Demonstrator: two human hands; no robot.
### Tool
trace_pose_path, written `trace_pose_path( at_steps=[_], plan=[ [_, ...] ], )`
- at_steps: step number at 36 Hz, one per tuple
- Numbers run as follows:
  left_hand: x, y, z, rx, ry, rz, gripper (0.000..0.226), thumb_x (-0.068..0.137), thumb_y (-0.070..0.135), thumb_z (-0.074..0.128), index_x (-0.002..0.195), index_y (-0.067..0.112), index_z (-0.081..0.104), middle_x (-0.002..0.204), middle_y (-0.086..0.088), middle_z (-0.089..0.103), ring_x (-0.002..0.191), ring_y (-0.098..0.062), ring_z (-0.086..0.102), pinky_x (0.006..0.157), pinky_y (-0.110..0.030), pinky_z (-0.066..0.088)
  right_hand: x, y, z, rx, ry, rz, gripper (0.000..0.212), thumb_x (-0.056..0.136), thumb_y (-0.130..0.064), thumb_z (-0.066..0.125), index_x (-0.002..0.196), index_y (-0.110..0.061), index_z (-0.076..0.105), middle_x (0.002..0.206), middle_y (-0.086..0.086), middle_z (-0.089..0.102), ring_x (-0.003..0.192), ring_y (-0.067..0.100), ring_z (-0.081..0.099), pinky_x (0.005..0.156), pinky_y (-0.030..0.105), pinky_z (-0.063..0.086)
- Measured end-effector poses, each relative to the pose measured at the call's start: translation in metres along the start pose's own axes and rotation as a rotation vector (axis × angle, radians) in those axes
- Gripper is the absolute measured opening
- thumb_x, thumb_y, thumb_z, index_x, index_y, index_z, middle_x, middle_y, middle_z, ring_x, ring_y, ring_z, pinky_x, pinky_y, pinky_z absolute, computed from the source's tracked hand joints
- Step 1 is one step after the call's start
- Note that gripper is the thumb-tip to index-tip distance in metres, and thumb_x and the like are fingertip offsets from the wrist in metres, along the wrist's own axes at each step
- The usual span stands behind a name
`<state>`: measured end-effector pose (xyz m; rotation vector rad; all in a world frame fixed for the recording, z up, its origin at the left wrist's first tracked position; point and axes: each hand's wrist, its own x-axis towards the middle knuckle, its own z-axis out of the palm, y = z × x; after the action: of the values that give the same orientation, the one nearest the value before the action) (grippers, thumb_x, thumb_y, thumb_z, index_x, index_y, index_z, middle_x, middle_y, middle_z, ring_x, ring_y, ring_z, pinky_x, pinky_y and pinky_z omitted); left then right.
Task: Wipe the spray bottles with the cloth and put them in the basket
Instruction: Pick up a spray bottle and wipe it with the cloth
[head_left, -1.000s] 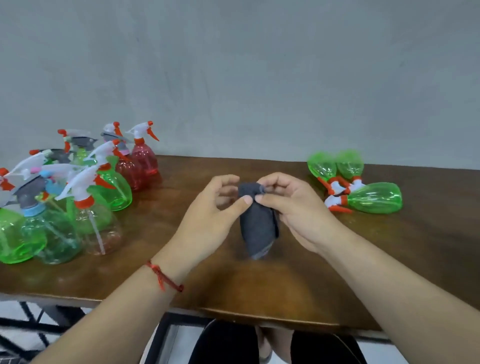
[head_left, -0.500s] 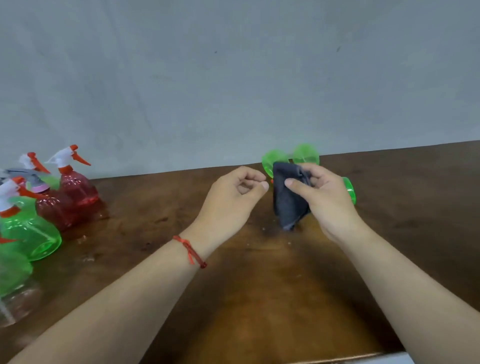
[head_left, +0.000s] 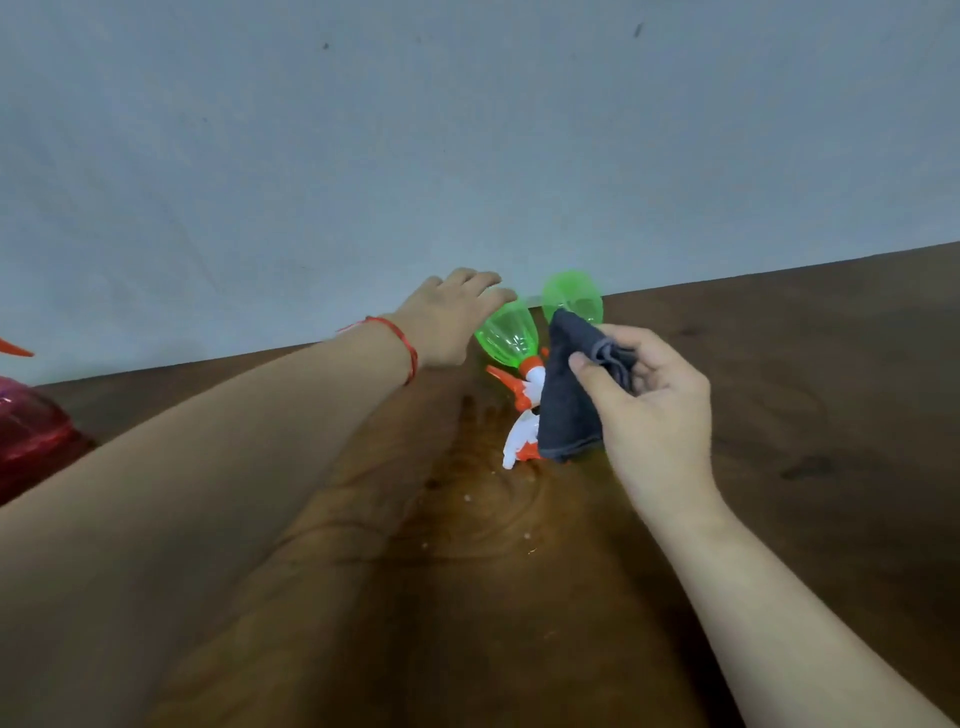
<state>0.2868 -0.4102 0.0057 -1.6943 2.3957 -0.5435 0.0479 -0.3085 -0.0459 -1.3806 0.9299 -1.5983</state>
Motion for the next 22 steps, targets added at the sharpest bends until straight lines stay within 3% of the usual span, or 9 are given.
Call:
trace_pose_path(
  at_steps=[5,8,11,14,17,20,22],
  plan=[
    [0.042,-0.004,0.007,0.228,-0.085,0.165,0.100,0.083,0.026,0.075,0.167,0.034,0.021,0.169,0.002,0.034,0.158,-0.029,0.030,0.115,-0.050,0.039,0.002,0.006,-0.001,-0.026,-0.045,-0.022,0.024,0.094,-0.009,0.078,0.116,-0.019,0.076,0.107,-0.007,0.077,0.109,0.012,0.073,0.091,0.034,0.063],
    [0.047,-0.006,0.010,0.167,-0.042,0.175,0.078,0.084,0.042,0.067,0.156,0.031,0.041,0.157,0.002,0.050,0.153,-0.027,0.037,0.113,-0.050,0.037,0.003,0.008,-0.001,-0.038,-0.068,-0.031,0.023,0.094,-0.008,0.078,0.114,-0.020,0.077,0.105,-0.009,0.077,0.106,0.011,0.073,0.086,0.029,0.062],
    [0.033,-0.010,0.008,0.045,-0.073,0.121,0.075,0.075,0.057,0.064,0.141,0.022,0.051,0.138,-0.004,0.061,0.138,-0.030,0.051,0.110,-0.048,0.038,0.001,0.008,-0.001,-0.042,-0.100,-0.040,0.022,0.094,-0.004,0.077,0.112,-0.017,0.077,0.101,-0.011,0.077,0.100,0.008,0.073,0.082,0.024,0.061],
    [0.001,-0.019,0.008,-0.058,-0.128,-0.021,0.079,0.072,0.052,0.087,0.133,0.018,0.051,0.127,-0.007,0.064,0.116,-0.031,0.061,0.095,-0.043,0.048,-0.001,0.008,0.001,-0.026,-0.121,-0.039,0.022,0.093,0.000,0.076,0.110,-0.013,0.077,0.099,-0.008,0.077,0.095,0.005,0.073,0.077,0.017,0.056],
    [-0.050,-0.024,0.012,-0.259,-0.096,-0.258,0.076,0.069,0.055,0.088,0.125,0.017,0.052,0.119,-0.007,0.064,0.105,-0.029,0.061,0.084,-0.042,0.054,-0.006,0.006,0.005,-0.025,-0.151,-0.039,0.023,0.092,0.002,0.076,0.109,-0.014,0.077,0.099,-0.004,0.077,0.090,0.003,0.071,0.072,0.013,0.053],
    [-0.107,-0.018,0.013,-0.617,-0.041,-0.537,0.071,0.069,0.057,0.090,0.118,0.021,0.053,0.110,0.002,0.064,0.096,-0.020,0.063,0.078,-0.036,0.053,-0.017,0.003,0.014,-0.024,-0.194,-0.025,0.024,0.092,0.001,0.077,0.106,-0.019,0.077,0.098,-0.004,0.078,0.082,0.002,0.073,0.067,0.013,0.054],
    [-0.141,-0.006,0.009,-0.853,0.004,-0.668,0.067,0.071,0.058,0.091,0.116,0.023,0.055,0.106,0.007,0.065,0.092,-0.012,0.065,0.071,-0.032,0.049,-0.025,0.002,0.025,-0.066,-0.205,-0.035,0.027,0.091,-0.003,0.079,0.105,-0.026,0.077,0.100,-0.006,0.078,0.091,0.009,0.075,0.075,0.019,0.056]
  ],
)
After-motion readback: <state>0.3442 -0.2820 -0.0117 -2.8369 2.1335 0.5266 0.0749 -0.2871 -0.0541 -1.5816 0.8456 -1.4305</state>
